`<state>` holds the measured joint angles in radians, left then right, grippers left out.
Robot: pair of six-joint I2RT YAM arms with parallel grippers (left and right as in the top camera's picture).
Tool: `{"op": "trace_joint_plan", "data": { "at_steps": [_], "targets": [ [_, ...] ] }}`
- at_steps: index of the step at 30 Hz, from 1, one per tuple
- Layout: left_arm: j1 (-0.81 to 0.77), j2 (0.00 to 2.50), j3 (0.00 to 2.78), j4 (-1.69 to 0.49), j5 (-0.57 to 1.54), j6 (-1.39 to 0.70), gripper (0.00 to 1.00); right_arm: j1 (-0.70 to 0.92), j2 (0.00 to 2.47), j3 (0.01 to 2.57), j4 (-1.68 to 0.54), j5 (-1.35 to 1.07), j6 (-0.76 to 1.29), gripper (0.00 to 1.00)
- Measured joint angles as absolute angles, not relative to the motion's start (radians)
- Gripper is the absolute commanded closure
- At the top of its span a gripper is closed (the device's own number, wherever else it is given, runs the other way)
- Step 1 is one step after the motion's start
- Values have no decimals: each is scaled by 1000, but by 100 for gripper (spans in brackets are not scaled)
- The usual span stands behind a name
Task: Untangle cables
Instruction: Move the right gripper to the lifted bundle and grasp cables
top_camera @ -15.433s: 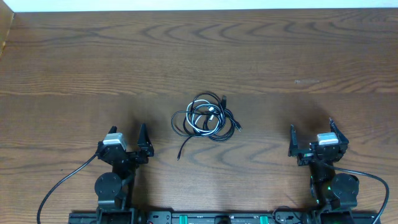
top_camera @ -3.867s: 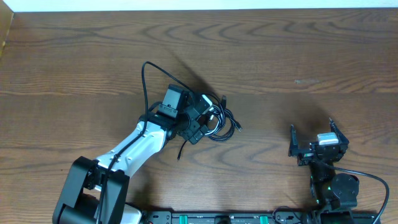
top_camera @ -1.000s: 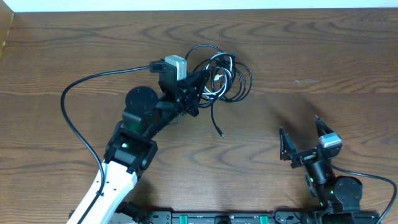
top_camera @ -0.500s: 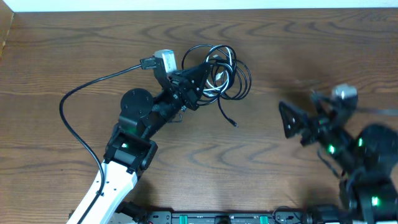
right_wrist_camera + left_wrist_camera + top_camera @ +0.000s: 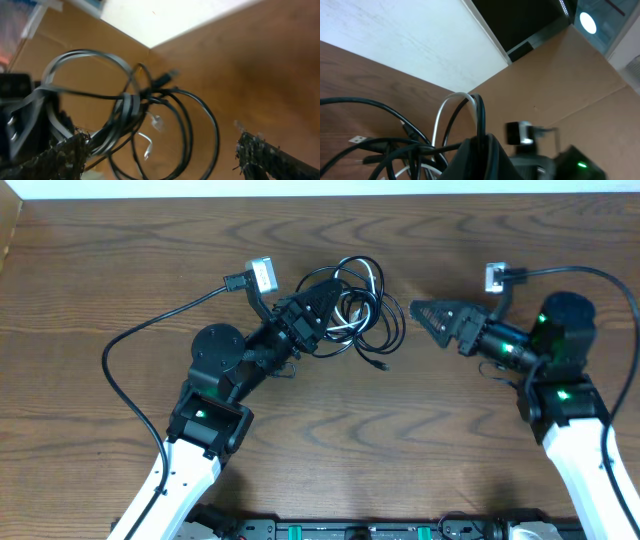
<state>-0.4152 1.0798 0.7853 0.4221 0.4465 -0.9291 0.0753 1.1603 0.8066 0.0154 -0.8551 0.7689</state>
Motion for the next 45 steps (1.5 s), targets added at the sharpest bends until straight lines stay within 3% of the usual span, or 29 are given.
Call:
{"op": "trace_joint_plan", "data": {
  "at_steps": [13,20,39,40,43,45],
  "targets": [
    [-415,1085,785,458,427,-965,93,149,1257,807,288,-972,991,11],
    [-415,1111,785,454,427,-965,93,152,1257,807,297,-994,1023,14],
    [-423,1119,785,474,416,-1122,92,340,1257,807,297,-672,1208,18],
    [-424,1119,785,474,416,-1122,93,347,1257,807,297,-667,1222,20],
    [-427,1119,785,468,415,-1122,92,362,1257,807,297,-651,1267,44],
    [-429,1122,785,467,414,-1122,93,364,1257,807,296,-644,1282,66]
  ]
}}
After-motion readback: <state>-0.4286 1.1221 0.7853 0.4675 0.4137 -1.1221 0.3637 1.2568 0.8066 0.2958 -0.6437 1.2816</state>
